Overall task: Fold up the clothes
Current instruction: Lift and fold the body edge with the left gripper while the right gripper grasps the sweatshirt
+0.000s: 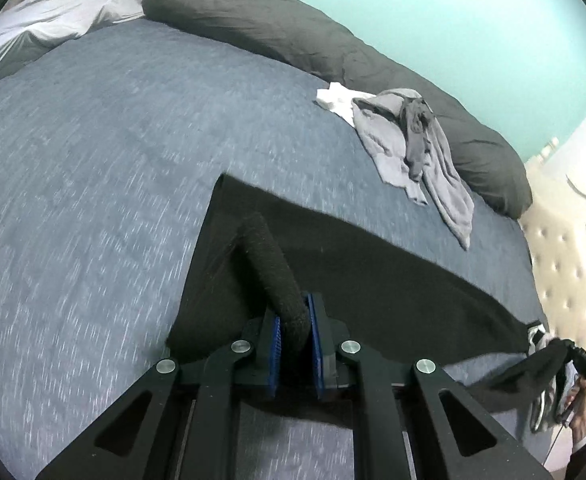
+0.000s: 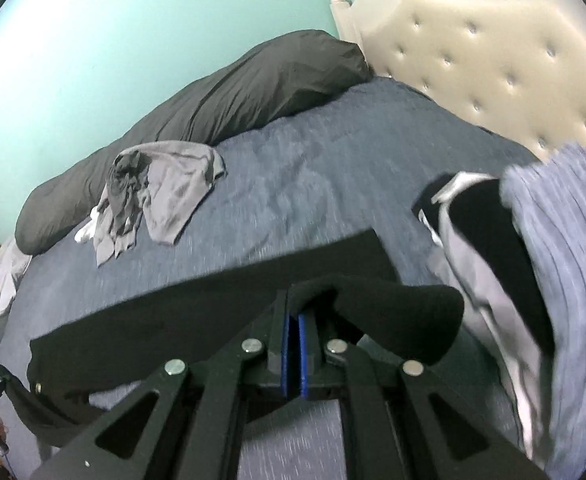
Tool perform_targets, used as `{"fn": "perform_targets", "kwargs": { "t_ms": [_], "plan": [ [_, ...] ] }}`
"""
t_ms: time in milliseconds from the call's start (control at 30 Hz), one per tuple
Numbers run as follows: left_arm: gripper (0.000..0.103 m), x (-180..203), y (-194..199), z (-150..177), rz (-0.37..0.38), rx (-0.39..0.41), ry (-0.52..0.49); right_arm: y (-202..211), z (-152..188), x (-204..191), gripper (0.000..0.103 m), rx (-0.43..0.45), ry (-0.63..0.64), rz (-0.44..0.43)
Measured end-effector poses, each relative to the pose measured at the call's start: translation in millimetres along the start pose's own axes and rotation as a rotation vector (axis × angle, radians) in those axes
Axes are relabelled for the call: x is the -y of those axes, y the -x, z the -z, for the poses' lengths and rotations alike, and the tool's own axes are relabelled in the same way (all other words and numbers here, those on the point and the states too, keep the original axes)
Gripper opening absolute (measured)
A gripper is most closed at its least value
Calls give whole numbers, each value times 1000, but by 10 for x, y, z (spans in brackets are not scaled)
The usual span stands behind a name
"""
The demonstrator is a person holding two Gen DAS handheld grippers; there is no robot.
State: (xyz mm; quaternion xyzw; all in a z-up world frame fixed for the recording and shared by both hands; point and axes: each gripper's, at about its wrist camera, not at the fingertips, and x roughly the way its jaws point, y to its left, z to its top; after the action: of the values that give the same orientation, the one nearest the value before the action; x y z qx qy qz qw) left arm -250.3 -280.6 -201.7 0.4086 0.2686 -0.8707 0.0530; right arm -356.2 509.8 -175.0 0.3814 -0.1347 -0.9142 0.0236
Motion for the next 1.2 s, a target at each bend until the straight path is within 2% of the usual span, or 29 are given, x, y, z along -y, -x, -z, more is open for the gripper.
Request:
{"fn": "perform_targets", "kwargs": {
  "t_ms": [200, 433, 633, 800, 833, 900, 967, 1000, 1067, 1200],
  "plan": [
    [13, 23, -337, -383, 12, -12, 34, -461, -356, -42, 3, -2, -15, 27],
    [13, -8, -817, -741, -7, -45, 57, -1100, -566, -92, 3, -42, -34, 65],
    [15, -83, -1256, -800, -29, -110, 75, -1630, -540, -179, 3, -99, -16, 95],
    [20, -158, -1388, -791, -20, -130, 95, -1915, -455, -147, 4, -162, -2, 128],
    [21, -160, -1370, -797, -17, -125, 94, -1935, -445, -129, 4, -165, -7, 127],
    [40, -172, -1305, -810, -20, -105, 94, -1962, -432, -100, 4, -172, -18, 120],
    [52, -225, -1182, -841, -25, -65, 111, -1948, -428, -92, 5, -168, -15, 117],
    [52, -265, -1111, -857, -31, -45, 122, -1923, -429, -91, 6, -161, -11, 115],
    [52, -335, -990, -875, -44, -16, 139, -1845, -427, -50, 21, -148, -19, 114],
    [53, -394, -817, -809, -80, 13, 122, -1685, -420, 41, 36, -125, -37, 112]
  ]
}}
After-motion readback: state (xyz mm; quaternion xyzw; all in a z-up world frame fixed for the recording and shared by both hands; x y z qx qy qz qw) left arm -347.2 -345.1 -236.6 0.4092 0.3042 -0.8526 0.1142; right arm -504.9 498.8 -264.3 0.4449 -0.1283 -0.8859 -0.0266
